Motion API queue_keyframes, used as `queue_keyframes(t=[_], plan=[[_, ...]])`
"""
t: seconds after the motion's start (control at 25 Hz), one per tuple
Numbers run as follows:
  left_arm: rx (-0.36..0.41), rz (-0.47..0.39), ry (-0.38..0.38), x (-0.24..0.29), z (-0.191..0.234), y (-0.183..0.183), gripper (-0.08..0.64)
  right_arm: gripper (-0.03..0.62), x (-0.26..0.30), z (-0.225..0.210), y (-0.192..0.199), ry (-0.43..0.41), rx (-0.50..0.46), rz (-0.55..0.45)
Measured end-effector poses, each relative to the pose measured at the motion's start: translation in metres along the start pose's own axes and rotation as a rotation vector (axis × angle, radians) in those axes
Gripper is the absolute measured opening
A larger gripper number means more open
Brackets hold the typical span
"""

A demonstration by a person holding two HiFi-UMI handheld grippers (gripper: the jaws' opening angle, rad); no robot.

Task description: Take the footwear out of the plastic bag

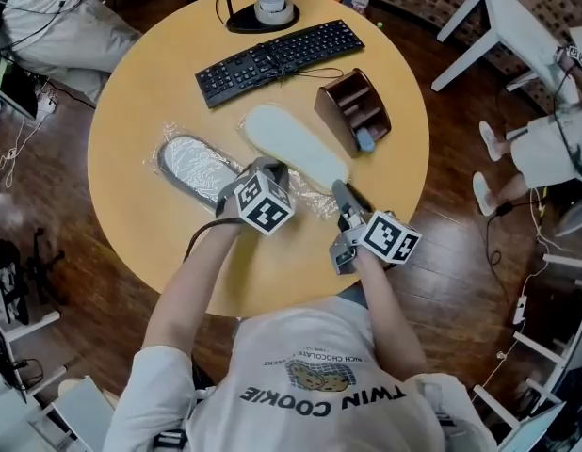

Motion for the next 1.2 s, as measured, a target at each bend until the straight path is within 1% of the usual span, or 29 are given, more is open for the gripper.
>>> queue_keyframes(t=[0.16,0.32,0.52,0.76,0.96,1.08,1.2], plan=[[0.003,-0.002,-0.004,-0.002,0.0,0.0,-0.002,0.069,0.0,-0.001,0.003,0.086,-0.122,0.054],[0.011,-0.005,-0.007,-0.002,-0.004,-0.001,-0.002,0.083,0.0,-0.001,0.004,0.154,-0.227,0.103],[0.032,-0.01,-0.04,-0.007,-0.006,-0.002,0.0,0.097,0.001,0.0,0.008,0.219,-0.3,0.128],[0.003,-0.083,-0.119,-0.03,-0.008,-0.004,0.0,0.107,0.0,0.001,0.011,0.263,-0.435,0.144],[-0.031,-0.155,-0.122,-0.056,-0.02,-0.006,0.0,0.164,-0.001,0.002,0.02,0.305,-0.54,0.164],[-0.059,-0.204,-0.119,-0.077,-0.029,-0.007,0.0,0.169,-0.009,0.012,0.021,0.316,-0.575,0.141],[-0.117,-0.263,-0.122,-0.1,-0.035,-0.01,0.0,0.169,-0.021,0.035,0.016,0.29,-0.618,0.1]])
Point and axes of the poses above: the fingertips, and each gripper's own axes: x forward along the fingers, z to its left, y out of its underside, the point moved 8 cm from there along -x, backward along the fingers, and after that the axes turned 4 degrees about -z, right-handed, at the moved point
